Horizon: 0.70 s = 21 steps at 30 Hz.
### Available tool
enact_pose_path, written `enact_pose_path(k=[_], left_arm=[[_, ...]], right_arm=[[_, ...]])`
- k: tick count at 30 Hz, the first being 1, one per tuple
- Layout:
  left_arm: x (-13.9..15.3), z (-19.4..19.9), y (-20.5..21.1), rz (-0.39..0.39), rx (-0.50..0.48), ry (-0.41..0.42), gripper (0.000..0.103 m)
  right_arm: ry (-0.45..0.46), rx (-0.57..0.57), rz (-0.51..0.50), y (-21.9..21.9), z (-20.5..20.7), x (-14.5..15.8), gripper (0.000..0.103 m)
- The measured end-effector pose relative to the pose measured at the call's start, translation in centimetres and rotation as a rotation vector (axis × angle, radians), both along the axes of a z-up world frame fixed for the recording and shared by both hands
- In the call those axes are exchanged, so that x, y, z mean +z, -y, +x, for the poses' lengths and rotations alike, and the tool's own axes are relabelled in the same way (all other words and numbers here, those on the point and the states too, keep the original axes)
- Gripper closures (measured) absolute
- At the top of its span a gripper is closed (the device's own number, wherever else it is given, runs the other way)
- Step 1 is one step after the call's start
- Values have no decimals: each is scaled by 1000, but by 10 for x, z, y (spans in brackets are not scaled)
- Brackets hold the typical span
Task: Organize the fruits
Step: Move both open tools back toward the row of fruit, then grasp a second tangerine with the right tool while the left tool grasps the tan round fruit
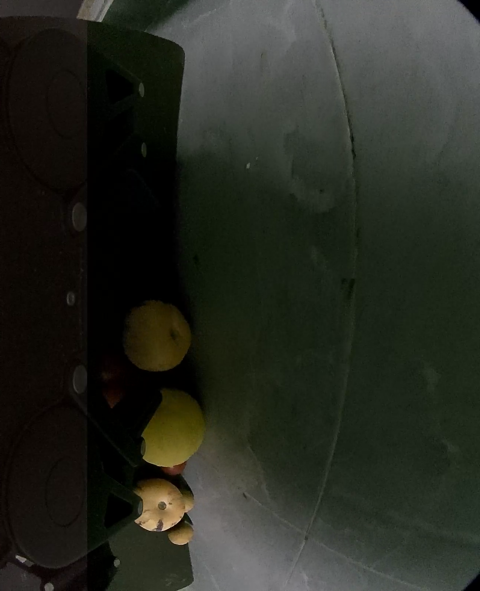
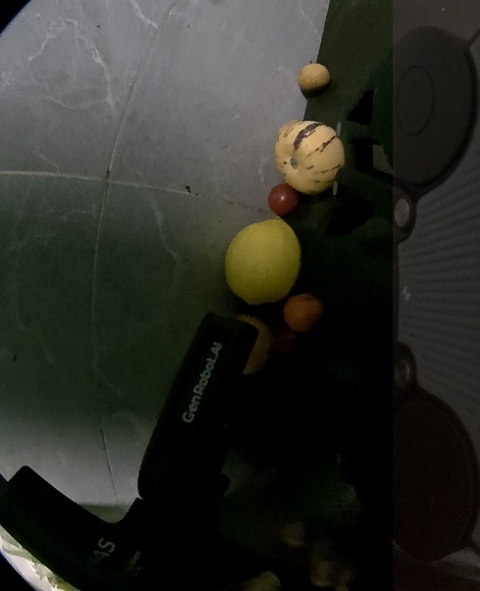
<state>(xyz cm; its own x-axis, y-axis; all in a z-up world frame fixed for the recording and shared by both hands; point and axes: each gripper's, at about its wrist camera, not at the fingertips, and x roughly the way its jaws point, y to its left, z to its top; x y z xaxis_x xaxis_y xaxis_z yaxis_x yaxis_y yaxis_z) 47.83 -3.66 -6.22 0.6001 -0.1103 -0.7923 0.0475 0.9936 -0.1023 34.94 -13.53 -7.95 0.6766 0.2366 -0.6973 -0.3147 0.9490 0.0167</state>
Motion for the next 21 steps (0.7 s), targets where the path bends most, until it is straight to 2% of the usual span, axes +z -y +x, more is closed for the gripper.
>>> enact_pose_path(k=[10,21], left_arm=[[-7,6,1,-30,-18,-11,12],[-15,12,-1,-55,-40,-30,23]], right_arm=[[-21,-24,28,3,14,-5,45],[-49,-31,69,0,22,-11,48]])
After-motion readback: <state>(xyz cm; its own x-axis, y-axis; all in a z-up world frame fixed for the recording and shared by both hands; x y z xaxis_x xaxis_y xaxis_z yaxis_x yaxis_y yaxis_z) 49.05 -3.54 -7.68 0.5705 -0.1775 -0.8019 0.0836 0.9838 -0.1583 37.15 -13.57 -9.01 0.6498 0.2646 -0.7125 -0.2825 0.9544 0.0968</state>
